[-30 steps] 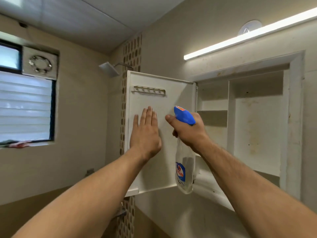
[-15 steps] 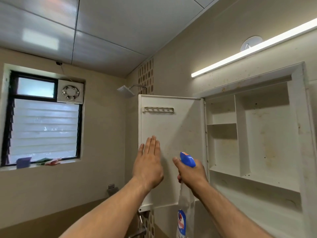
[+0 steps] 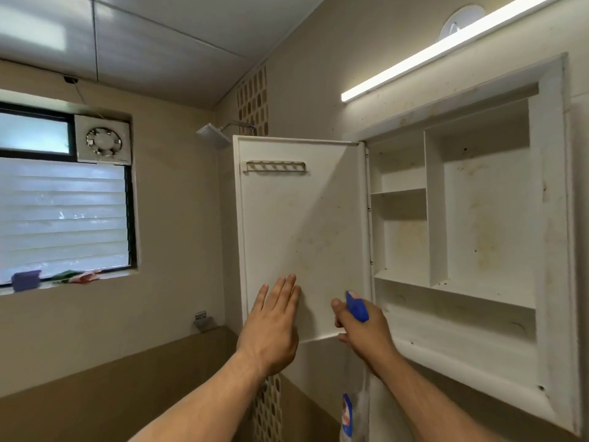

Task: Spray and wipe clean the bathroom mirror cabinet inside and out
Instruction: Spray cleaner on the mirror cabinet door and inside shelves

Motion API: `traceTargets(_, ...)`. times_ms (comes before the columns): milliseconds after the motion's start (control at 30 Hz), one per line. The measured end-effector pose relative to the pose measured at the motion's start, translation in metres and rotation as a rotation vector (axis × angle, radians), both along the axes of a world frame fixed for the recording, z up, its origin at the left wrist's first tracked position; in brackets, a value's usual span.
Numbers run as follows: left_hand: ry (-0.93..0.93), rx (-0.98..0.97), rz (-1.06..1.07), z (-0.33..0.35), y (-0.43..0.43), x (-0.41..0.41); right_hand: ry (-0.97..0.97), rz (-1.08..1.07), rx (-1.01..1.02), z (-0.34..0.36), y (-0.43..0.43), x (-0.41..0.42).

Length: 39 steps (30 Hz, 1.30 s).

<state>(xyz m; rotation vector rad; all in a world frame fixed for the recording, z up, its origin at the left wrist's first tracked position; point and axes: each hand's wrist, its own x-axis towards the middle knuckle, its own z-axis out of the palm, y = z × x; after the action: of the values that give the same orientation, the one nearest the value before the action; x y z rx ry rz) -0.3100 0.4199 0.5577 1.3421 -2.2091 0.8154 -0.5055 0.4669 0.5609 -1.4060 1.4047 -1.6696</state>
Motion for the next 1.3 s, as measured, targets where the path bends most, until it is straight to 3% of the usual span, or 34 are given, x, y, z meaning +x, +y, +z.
traceTargets(133, 0.002, -0.024, 0.083, -0.042, 0.006, 0.004, 0.183, 0.133, 0.058, -0.042, 0.004, 0.039)
traceTargets(333, 0.076, -0.009, 0.199, -0.087, 0.014, 0.036, 0.101, 0.205, 0.171, -0.076, 0.002, 0.042)
traceTargets(433, 0.017, 0.031, 0.213, -0.097, 0.011, 0.043, 0.007, 0.095, 0.188, -0.077, -0.006, 0.024)
traceTargets(567, -0.05, 0.035, 0.161, -0.096, 0.006, 0.022, -0.239, -0.203, 0.197, -0.078, -0.014, -0.016)
traceTargets(633, -0.1, 0.035, 0.097, -0.098, 0.004, 0.005, -0.315, -0.173, 0.204, -0.082, -0.015, -0.029)
traceTargets(700, -0.133, 0.044, 0.057, -0.103, 0.003, -0.014, -0.242, -0.046, 0.192, -0.089, -0.013, -0.029)
traceTargets(833, -0.091, 0.056, 0.111, -0.113, -0.001, -0.035, 0.135, 0.088, 0.131, -0.097, -0.005, -0.015)
traceTargets(967, 0.091, -0.032, 0.087, -0.113, -0.003, -0.021, 0.192, 0.103, 0.149, -0.107, 0.001, 0.0)
traceTargets(1100, 0.331, -0.153, 0.082, -0.105, -0.003, -0.005, 0.179, 0.268, 0.084, -0.119, 0.006, 0.029)
traceTargets(1167, 0.636, -0.167, 0.081, -0.094, -0.007, -0.006, 0.147, 0.252, 0.02, -0.117, 0.004, 0.045)
traceTargets(1267, 1.345, -0.018, 0.049, -0.079, -0.01, -0.014, 0.05, 0.195, 0.007, -0.107, 0.002, 0.061)
traceTargets(1300, 1.443, 0.019, 0.08, -0.078, -0.012, -0.015, 0.027, 0.178, 0.009, -0.105, 0.002, 0.065)
